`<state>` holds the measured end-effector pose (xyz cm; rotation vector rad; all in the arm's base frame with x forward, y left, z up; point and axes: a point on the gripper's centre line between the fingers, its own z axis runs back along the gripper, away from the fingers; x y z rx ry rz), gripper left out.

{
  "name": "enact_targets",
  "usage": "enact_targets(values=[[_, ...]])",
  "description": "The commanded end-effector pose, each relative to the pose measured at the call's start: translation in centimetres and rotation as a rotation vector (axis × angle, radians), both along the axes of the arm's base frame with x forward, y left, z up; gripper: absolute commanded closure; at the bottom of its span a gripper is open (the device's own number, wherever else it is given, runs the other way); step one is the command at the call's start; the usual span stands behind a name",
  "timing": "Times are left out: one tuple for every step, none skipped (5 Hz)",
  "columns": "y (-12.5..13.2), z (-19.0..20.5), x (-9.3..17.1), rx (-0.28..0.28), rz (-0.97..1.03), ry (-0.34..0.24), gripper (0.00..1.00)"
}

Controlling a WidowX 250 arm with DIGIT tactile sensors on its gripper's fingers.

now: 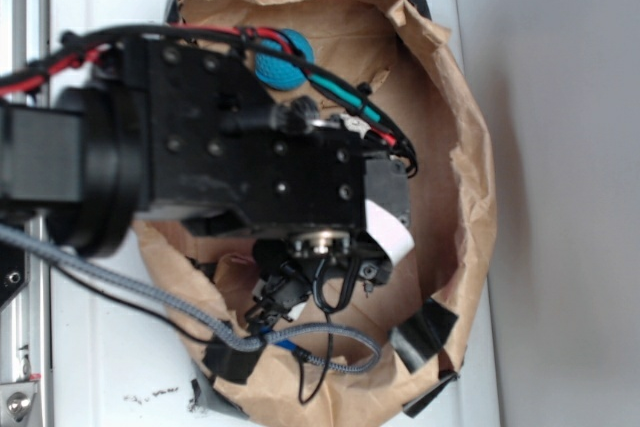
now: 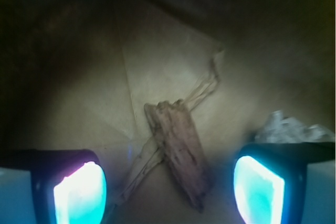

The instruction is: Grab the wood chip.

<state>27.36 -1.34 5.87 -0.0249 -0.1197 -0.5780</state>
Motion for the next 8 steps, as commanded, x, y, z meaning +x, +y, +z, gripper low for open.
enact_targets(values=[[-2.4,-2.7,0.7,0.040,-0.114,-0.011,0.00],[-3.0,-4.5,0.3,0.097,-0.155,0.011,0.00],[-2.8,-4.4,1.2,0.091,-0.170,0.002,1.00],[-3.0,-4.5,1.2,0.102,-0.173,-0.024,1.00],[-3.2,-4.7,1.1,0.105,-0.176,-0.047,1.00],[-3.0,-4.1,1.0,0.104,-0.163,-0.079,1.00],[-2.1,-0.7,0.8,0.044,-0.117,-0.151,1.00],[-0.1,4.2,-2.7,-0.059,-0.023,-0.215,1.00]])
